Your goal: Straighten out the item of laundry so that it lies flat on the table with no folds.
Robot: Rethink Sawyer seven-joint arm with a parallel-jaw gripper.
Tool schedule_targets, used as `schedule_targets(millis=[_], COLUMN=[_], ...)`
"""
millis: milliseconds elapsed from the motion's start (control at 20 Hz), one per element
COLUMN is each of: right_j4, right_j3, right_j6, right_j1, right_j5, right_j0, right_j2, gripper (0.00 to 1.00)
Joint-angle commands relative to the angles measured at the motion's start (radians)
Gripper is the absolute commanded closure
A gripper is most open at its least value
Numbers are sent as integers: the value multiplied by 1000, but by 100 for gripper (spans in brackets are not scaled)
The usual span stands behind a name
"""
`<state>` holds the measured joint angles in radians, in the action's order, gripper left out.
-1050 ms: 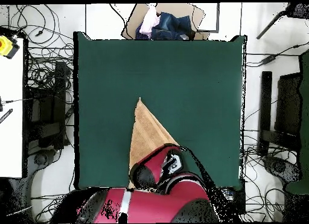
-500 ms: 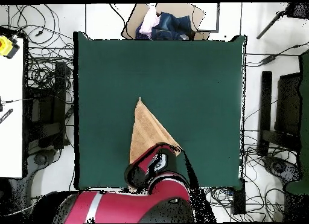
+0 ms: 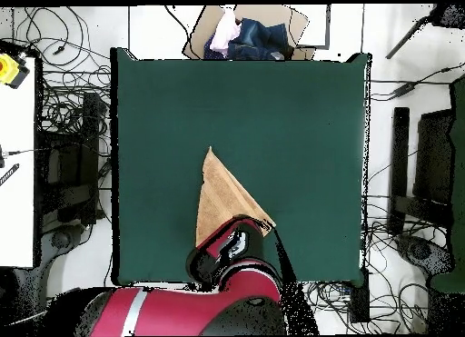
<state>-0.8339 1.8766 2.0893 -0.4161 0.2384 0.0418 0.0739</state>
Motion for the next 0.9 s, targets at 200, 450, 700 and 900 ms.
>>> schedule_targets(millis=[200,450,700,900], right_j4=[-70,-72,-66,-35], right_j3=[-279,-278,-309,-351], right_j6=[57,51,82,188], right_j1=[236,236,250,286], right_j5=[-247,-236,-176,-119], right_j0=[57,58,-17,-166], right_j2=[-33,-33,17,124], gripper=[100,100,100,100])
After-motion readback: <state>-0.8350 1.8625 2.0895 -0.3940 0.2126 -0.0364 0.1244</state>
